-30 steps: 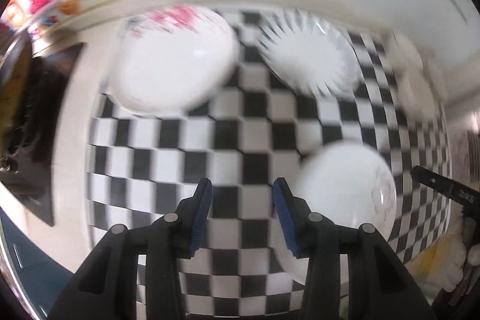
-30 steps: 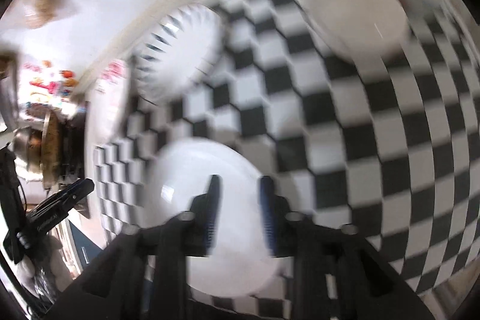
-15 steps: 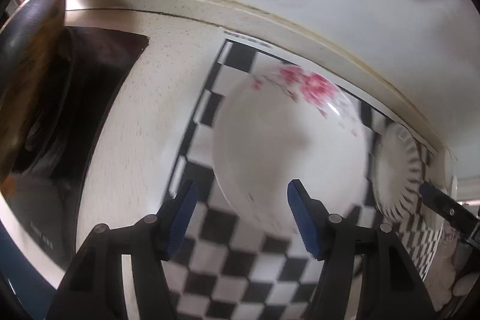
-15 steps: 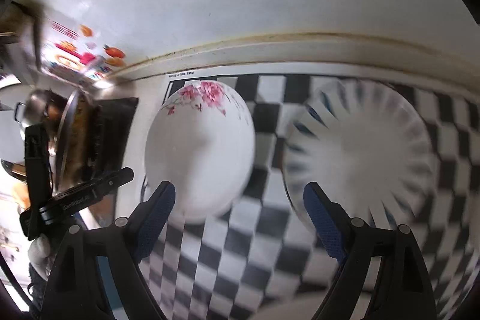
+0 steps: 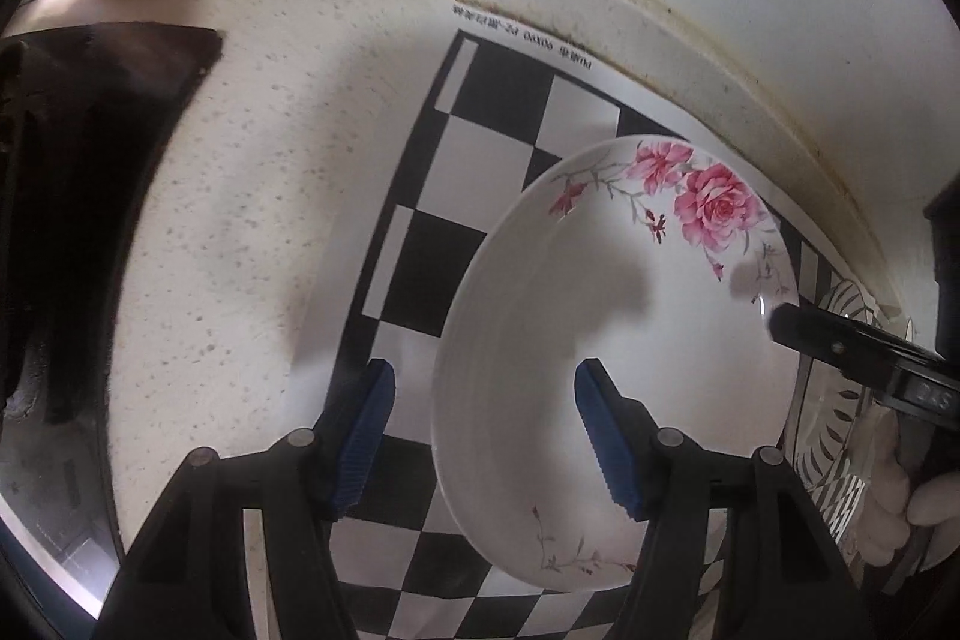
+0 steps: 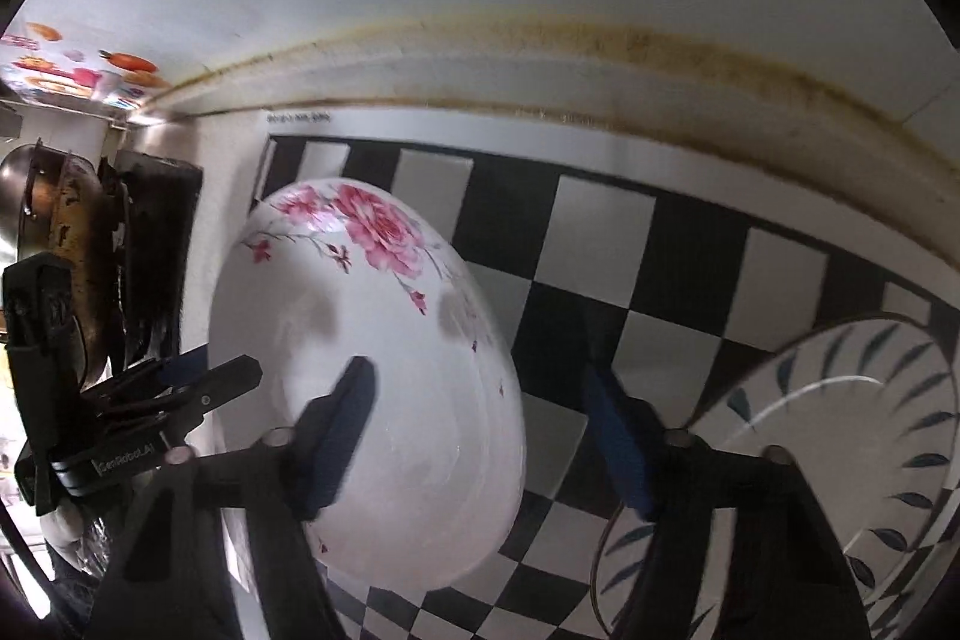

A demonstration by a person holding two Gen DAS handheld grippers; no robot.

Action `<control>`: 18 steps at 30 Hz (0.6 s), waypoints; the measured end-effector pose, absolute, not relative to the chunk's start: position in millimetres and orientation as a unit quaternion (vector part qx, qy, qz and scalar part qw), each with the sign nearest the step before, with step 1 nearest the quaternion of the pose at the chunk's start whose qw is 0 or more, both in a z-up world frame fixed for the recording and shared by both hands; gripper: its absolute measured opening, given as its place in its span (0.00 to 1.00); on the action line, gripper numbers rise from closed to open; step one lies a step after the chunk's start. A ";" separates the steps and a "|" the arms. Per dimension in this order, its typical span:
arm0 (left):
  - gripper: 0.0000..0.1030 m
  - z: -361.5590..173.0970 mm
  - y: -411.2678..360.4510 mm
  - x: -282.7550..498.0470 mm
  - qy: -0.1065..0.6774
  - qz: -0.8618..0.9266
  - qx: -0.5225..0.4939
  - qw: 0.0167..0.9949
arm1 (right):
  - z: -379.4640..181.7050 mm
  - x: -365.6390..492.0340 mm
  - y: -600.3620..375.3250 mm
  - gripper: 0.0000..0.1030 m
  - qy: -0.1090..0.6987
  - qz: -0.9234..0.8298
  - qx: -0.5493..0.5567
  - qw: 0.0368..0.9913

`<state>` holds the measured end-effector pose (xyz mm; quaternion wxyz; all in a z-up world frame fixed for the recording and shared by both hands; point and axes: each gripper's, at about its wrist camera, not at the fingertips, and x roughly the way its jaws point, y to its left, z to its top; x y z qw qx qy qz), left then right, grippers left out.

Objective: Organize plates and bowls

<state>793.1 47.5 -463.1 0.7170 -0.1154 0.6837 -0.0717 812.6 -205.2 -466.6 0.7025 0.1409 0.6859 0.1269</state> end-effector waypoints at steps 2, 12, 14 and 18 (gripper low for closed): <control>0.58 -469.4 46.6 794.6 0.689 -0.081 -0.123 0.710 | -473.0 814.1 -202.4 0.44 0.691 0.132 0.146 0.695; 0.30 -472.9 51.6 794.8 0.680 -0.088 -0.140 0.714 | -482.3 809.3 -202.3 0.19 0.689 0.130 0.140 0.700; 0.30 -469.1 60.3 792.7 0.680 -0.087 -0.135 0.716 | -482.9 806.7 -201.3 0.19 0.689 0.130 0.140 0.700; 0.30 -465.2 67.4 781.8 0.680 -0.081 -0.135 0.716 | -480.4 799.8 -199.2 0.19 0.688 0.130 0.140 0.700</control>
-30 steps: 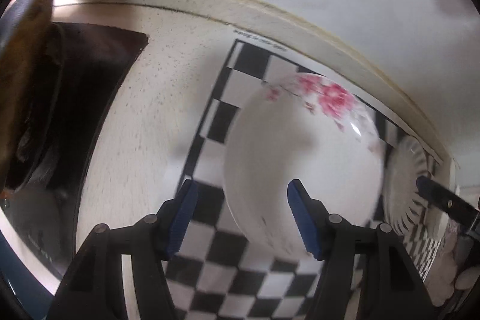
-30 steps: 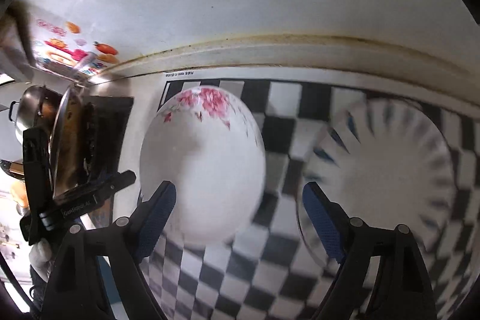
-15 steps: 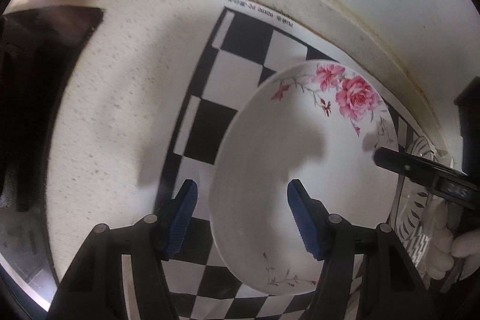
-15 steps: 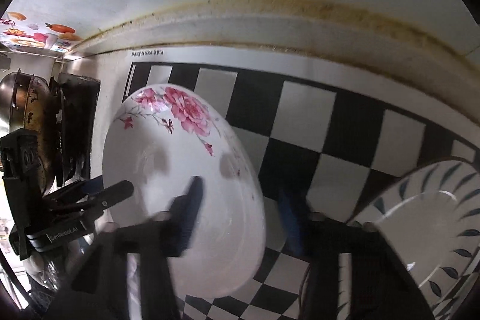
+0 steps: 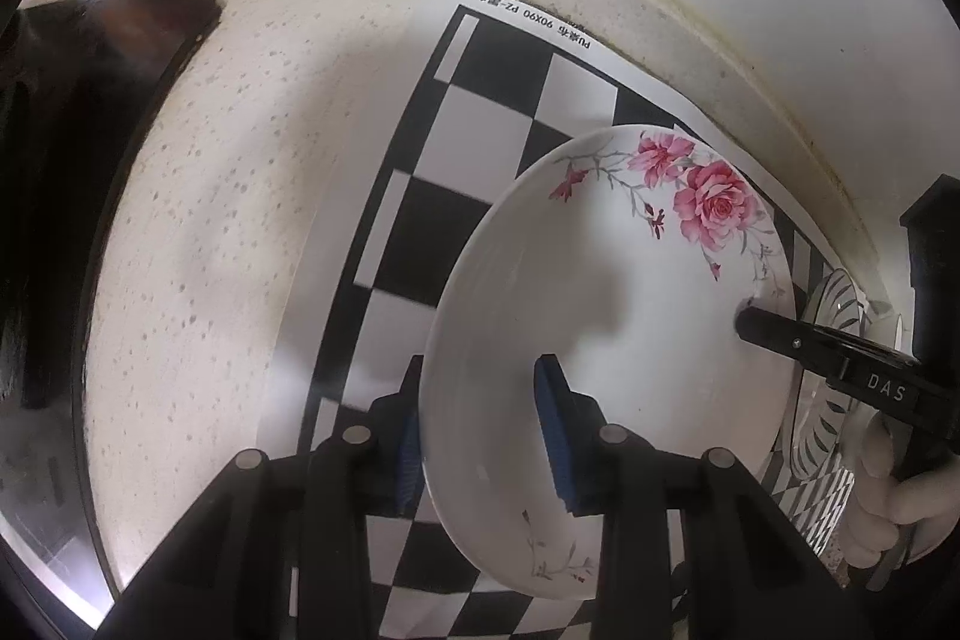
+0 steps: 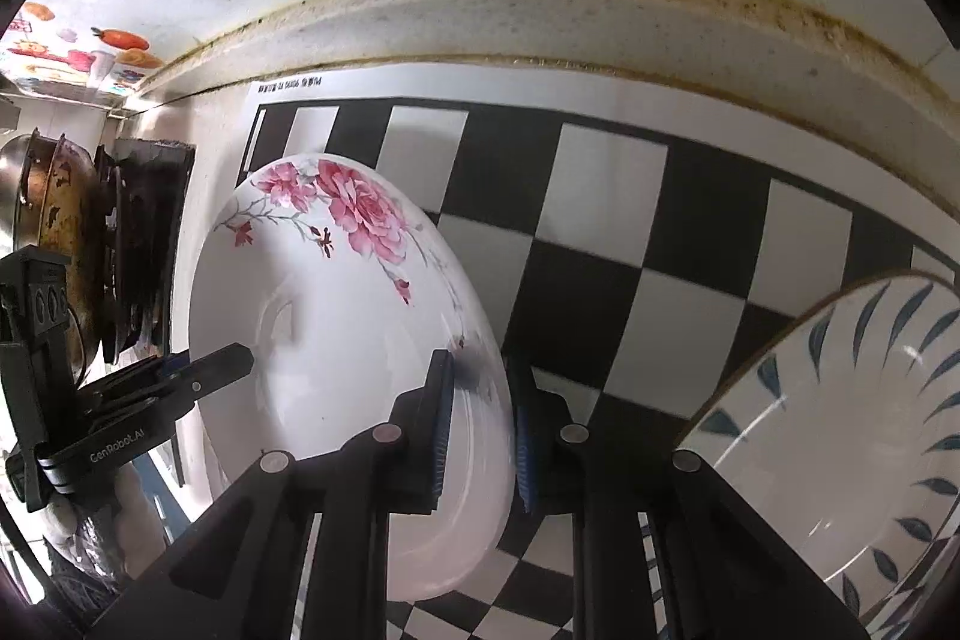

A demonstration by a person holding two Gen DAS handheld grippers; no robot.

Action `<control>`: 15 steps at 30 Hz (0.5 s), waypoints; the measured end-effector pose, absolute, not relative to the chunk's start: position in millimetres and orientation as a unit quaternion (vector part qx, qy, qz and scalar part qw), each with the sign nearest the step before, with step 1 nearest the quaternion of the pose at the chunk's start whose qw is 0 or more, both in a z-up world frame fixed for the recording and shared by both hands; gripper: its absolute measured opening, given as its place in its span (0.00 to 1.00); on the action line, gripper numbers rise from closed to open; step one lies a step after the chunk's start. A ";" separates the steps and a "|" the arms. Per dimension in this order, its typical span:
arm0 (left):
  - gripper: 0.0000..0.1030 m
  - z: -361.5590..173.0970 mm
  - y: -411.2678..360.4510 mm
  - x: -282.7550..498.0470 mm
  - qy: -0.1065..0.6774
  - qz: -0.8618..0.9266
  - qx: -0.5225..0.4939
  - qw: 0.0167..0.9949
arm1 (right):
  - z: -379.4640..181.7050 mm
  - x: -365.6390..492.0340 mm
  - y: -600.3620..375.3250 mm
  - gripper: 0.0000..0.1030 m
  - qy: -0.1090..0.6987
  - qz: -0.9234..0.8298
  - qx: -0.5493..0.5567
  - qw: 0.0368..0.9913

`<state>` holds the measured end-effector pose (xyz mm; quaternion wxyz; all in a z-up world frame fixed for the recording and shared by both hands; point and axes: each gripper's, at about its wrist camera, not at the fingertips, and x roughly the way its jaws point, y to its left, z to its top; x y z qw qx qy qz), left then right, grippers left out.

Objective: Organize plates and bowls

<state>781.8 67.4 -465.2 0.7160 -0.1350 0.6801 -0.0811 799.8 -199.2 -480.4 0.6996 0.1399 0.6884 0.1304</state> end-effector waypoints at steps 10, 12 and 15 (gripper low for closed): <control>0.30 -427.9 69.5 746.7 0.677 -0.077 -0.124 0.722 | -447.2 768.6 -201.4 0.18 0.670 0.143 0.158 0.711; 0.30 -413.1 69.0 734.6 0.676 -0.079 -0.129 0.721 | -434.8 754.6 -207.0 0.18 0.666 0.145 0.161 0.714; 0.30 -395.4 59.3 720.4 0.673 -0.085 -0.119 0.725 | -420.0 729.2 -219.5 0.18 0.660 0.144 0.176 0.716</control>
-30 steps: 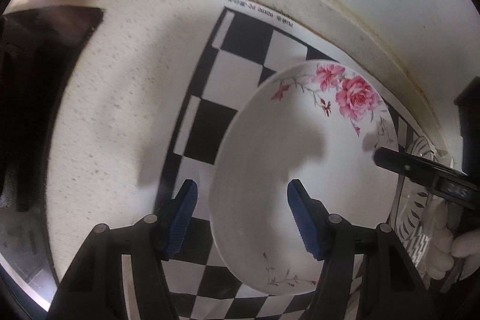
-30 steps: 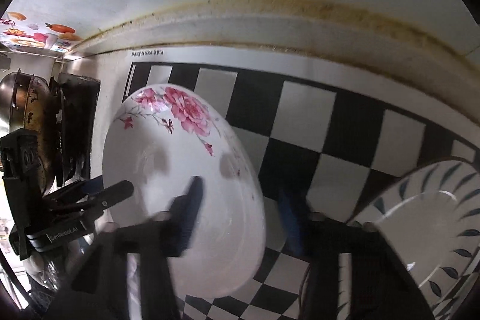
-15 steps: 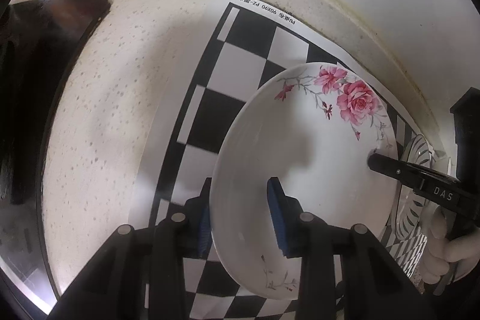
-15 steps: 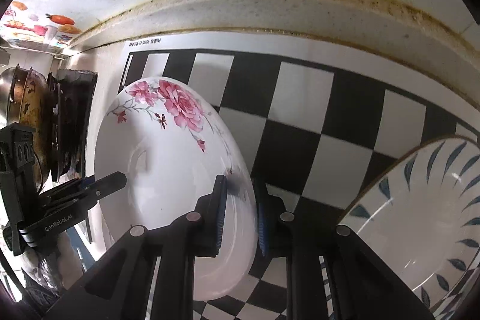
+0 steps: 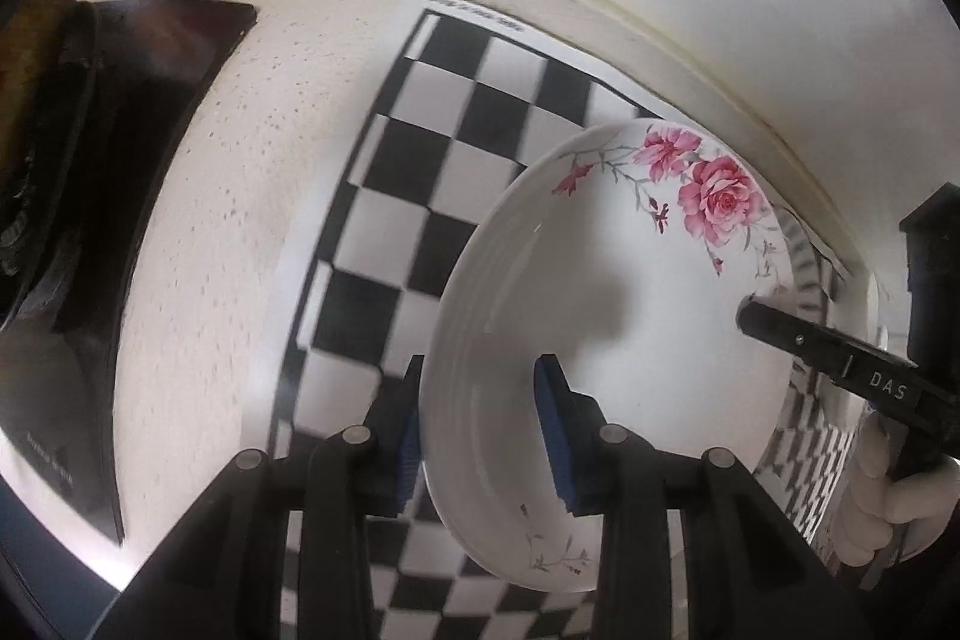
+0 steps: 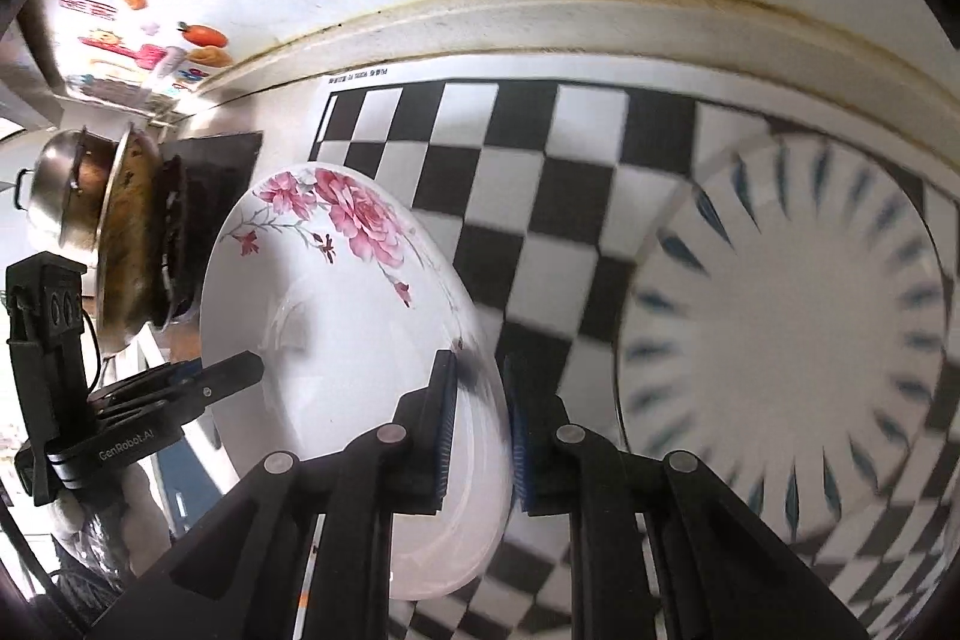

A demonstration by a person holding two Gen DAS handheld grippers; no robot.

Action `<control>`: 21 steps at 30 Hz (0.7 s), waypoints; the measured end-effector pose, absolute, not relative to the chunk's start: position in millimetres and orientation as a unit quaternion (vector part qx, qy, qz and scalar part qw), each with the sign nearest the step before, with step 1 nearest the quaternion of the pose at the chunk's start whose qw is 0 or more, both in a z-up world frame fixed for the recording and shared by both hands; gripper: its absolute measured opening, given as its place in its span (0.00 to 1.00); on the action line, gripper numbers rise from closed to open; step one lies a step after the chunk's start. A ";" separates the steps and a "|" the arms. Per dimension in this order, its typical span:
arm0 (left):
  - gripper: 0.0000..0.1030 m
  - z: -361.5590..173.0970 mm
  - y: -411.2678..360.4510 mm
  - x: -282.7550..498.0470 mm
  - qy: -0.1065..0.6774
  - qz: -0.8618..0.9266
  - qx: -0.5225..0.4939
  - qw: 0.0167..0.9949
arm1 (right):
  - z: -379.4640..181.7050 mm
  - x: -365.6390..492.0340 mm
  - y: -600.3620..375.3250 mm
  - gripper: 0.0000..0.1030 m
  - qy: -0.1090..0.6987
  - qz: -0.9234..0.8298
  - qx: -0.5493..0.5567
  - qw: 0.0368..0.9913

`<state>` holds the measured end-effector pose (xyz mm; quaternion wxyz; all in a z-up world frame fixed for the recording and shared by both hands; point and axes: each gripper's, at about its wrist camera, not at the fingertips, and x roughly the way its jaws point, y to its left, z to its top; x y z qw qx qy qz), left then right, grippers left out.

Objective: Organize plates and bowls

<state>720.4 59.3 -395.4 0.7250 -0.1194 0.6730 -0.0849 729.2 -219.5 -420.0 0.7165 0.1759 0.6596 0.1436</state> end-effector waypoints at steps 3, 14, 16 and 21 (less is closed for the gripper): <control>0.30 -377.5 42.6 702.7 0.669 -0.092 -0.102 0.731 | -409.5 698.9 -233.6 0.18 0.653 0.140 0.193 0.719; 0.30 -358.0 -54.3 643.2 0.669 -0.161 -0.045 0.724 | -395.0 574.8 -320.1 0.18 0.640 0.081 0.262 0.717; 0.30 -365.1 -72.3 634.7 0.674 -0.173 -0.033 0.717 | -393.4 555.6 -335.2 0.18 0.637 0.071 0.267 0.719; 0.30 -383.2 -117.2 612.0 0.687 -0.198 -0.004 0.699 | -399.3 513.4 -371.6 0.18 0.637 0.043 0.278 0.718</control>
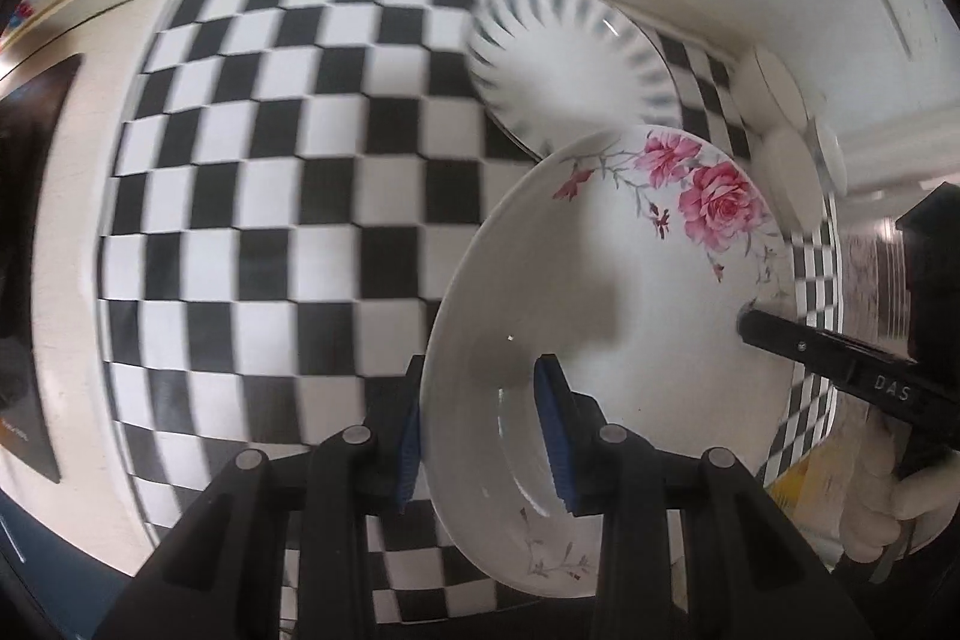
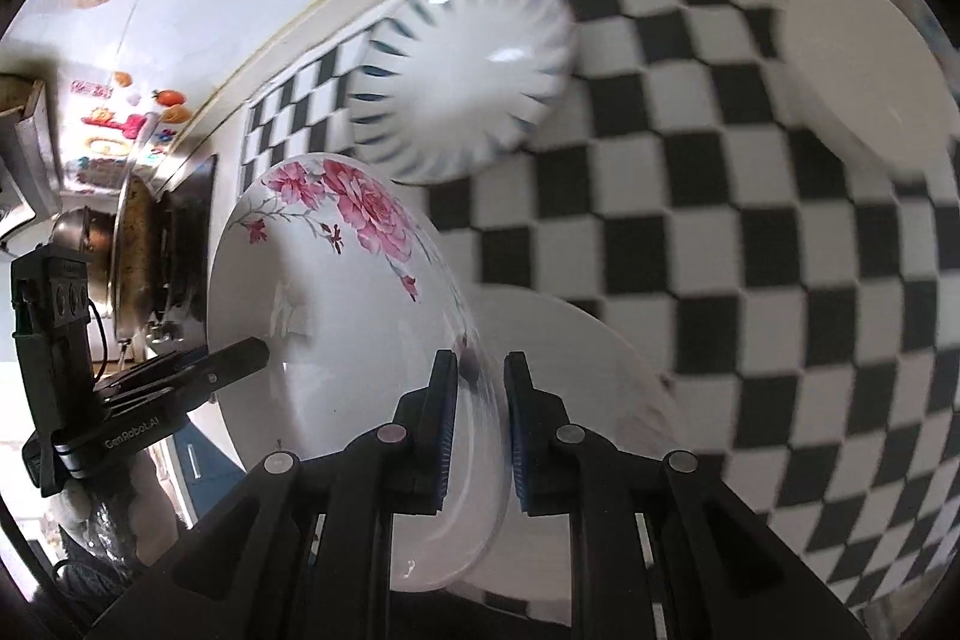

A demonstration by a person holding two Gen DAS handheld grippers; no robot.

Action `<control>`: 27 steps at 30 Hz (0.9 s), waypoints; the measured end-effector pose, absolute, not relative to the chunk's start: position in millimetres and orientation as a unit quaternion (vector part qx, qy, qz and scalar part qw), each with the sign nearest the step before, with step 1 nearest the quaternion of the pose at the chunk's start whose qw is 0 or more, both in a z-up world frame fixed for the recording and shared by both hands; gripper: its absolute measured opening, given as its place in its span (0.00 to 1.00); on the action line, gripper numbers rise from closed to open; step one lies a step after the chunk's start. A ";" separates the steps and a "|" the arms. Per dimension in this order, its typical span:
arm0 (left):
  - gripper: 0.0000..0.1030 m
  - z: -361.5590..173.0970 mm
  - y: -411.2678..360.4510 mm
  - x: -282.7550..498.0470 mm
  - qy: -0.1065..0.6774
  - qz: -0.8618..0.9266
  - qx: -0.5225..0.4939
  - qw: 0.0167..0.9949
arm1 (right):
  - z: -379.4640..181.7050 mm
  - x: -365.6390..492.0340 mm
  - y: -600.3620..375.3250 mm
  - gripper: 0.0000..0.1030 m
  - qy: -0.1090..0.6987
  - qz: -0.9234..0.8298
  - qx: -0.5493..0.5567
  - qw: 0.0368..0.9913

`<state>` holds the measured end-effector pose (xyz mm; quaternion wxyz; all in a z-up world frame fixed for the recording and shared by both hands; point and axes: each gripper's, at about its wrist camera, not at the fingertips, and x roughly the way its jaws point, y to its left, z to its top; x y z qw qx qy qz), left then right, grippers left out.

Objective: Organize plates and bowls

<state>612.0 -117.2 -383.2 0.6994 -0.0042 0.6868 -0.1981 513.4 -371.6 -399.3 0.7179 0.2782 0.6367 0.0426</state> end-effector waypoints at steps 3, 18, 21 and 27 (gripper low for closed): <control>0.30 -391.6 -136.5 601.1 0.694 -0.206 0.008 0.689 | -408.7 495.1 -385.9 0.18 0.637 0.030 0.290 0.713; 0.30 -430.9 -182.9 569.9 0.718 -0.194 0.099 0.662 | -460.4 446.6 -411.3 0.17 0.663 0.028 0.311 0.680; 0.30 -433.8 -183.1 568.2 0.718 -0.188 0.103 0.662 | -465.3 447.0 -410.9 0.17 0.666 0.034 0.313 0.676; 0.30 -438.5 -186.4 566.0 0.717 -0.176 0.118 0.664 | -468.5 456.9 -401.1 0.16 0.678 0.042 0.285 0.676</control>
